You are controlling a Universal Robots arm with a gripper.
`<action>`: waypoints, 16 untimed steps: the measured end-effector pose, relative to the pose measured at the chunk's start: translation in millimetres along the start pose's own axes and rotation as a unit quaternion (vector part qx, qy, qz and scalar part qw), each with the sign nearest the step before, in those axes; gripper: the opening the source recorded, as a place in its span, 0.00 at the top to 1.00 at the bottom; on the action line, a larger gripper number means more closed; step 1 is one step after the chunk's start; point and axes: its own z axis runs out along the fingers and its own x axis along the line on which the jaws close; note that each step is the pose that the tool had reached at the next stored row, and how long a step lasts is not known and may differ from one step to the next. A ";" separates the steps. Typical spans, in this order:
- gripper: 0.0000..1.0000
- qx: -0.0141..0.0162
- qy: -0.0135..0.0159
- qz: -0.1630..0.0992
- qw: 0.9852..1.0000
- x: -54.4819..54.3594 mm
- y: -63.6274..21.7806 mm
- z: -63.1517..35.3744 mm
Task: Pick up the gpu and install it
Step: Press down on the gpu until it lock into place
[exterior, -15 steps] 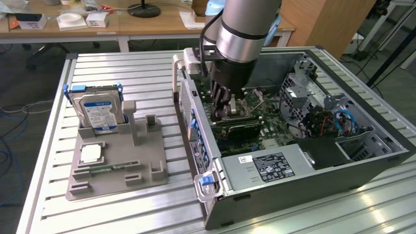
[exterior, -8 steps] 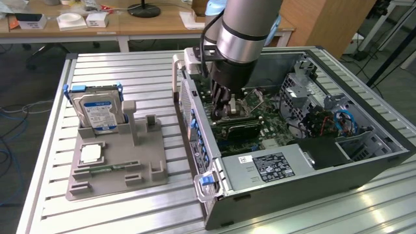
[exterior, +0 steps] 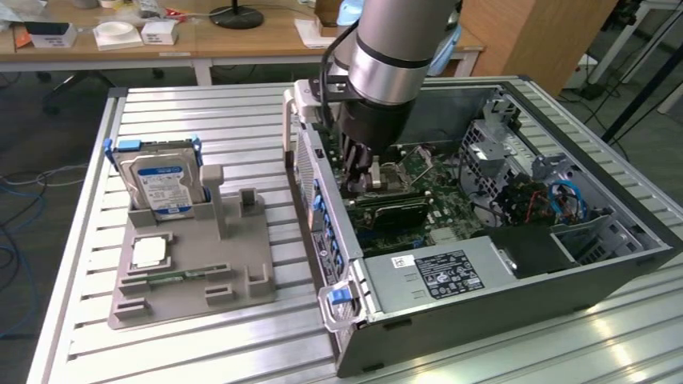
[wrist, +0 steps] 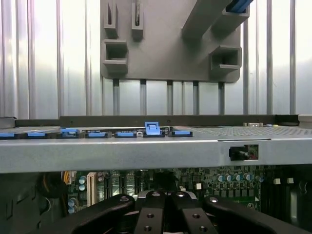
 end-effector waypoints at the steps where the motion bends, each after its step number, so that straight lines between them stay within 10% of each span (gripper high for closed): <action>1: 0.90 0.000 0.000 0.000 1.000 0.0 0.9 0.2; 16: 0.90 0.000 0.000 0.000 1.000 0.3 9.7 1.0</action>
